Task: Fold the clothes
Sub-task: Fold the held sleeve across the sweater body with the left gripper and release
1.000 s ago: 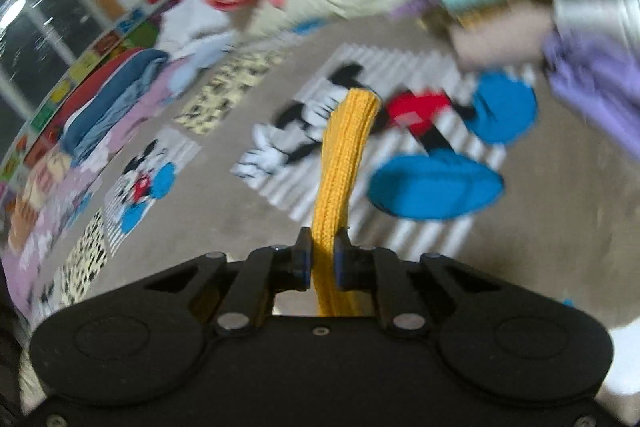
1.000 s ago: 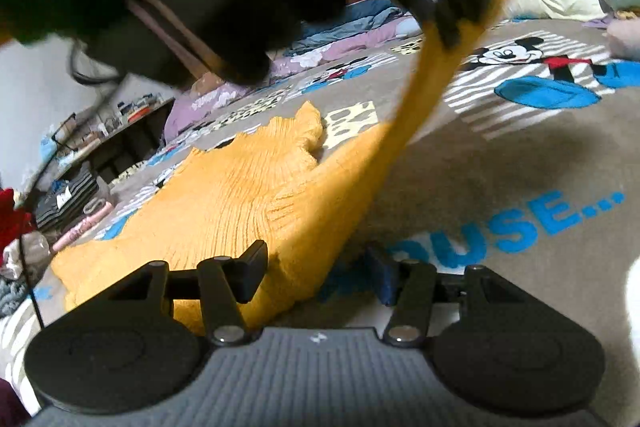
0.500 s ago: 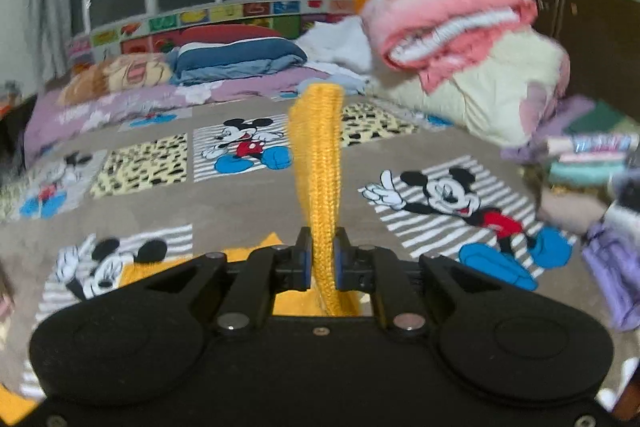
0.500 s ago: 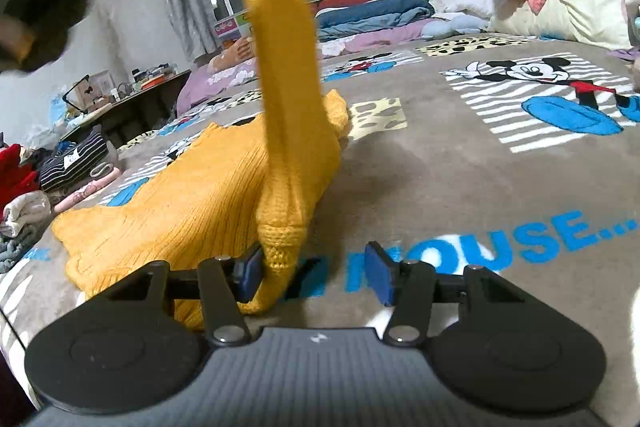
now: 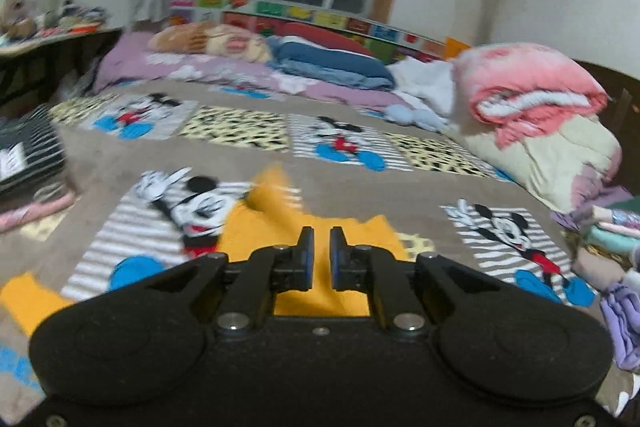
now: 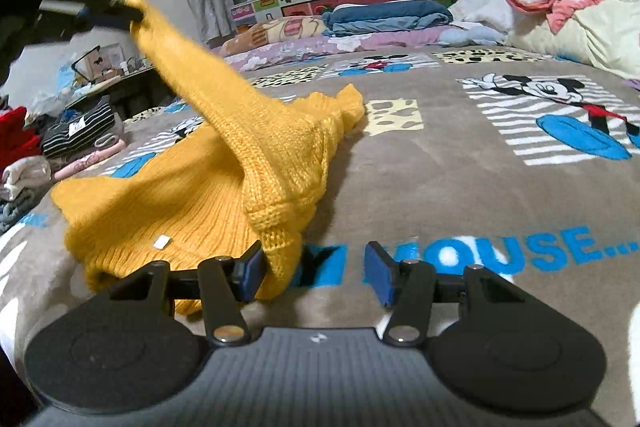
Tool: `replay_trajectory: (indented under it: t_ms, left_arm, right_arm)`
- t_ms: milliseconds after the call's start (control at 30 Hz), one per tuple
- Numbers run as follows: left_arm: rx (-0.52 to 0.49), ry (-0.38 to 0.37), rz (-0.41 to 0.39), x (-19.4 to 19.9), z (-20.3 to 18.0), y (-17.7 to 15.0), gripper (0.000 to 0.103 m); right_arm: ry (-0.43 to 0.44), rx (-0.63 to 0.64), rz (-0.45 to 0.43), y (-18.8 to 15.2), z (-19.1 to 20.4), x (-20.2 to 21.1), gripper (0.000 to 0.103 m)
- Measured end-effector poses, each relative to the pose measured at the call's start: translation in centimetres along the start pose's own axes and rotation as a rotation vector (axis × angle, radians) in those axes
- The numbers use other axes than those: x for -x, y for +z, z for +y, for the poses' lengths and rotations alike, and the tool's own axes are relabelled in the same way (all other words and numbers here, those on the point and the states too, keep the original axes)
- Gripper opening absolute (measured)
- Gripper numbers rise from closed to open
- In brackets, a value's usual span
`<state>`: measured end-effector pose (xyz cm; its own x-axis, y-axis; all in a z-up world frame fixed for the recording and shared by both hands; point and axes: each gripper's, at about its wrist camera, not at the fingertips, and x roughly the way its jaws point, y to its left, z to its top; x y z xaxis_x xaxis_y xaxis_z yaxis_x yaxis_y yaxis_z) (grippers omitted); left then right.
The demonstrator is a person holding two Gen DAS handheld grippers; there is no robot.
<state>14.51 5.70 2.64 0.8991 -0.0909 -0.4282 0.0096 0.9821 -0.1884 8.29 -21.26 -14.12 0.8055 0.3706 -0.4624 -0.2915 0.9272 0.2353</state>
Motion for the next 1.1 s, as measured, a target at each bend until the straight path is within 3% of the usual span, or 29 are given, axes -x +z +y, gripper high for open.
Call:
replay_trajectory:
  t_ms: [200,267,300,367,533,767,1033,1100]
  left_arm:
    - [0.106,0.042,0.036,0.9,4.9,-2.2,0.005]
    - [0.153,0.002,0.074,0.7,5.8,-3.1,0.010]
    - [0.193,-0.012,0.090,0.6,6.1,-3.6,0.017]
    - [0.269,-0.027,0.112,0.4,6.4,-4.7,0.070]
    - [0.435,-0.064,0.186,-1.8,6.8,-7.2,0.071]
    - [0.682,-0.094,0.215,-4.7,9.0,-8.9,0.071]
    - [0.762,-0.125,0.189,-6.1,9.4,-8.9,0.071]
    - [0.759,-0.103,0.193,-6.4,9.3,-8.9,0.070]
  right_arm:
    - [-0.003,0.020,0.001,0.0,0.3,0.1,0.054]
    - [-0.001,0.025,-0.002,0.0,0.4,0.2,0.054]
    - [-0.001,0.025,-0.001,0.0,0.4,0.1,0.054]
    - [-0.004,0.022,0.003,-0.1,0.5,-0.1,0.054]
    - [-0.004,0.023,0.002,-0.1,0.6,-0.2,0.054]
    - [0.000,0.022,0.004,-0.1,0.5,-0.1,0.054]
    - [0.008,0.012,0.007,-0.1,0.2,-0.1,0.054]
    - [0.011,0.008,0.008,-0.1,0.1,-0.1,0.054]
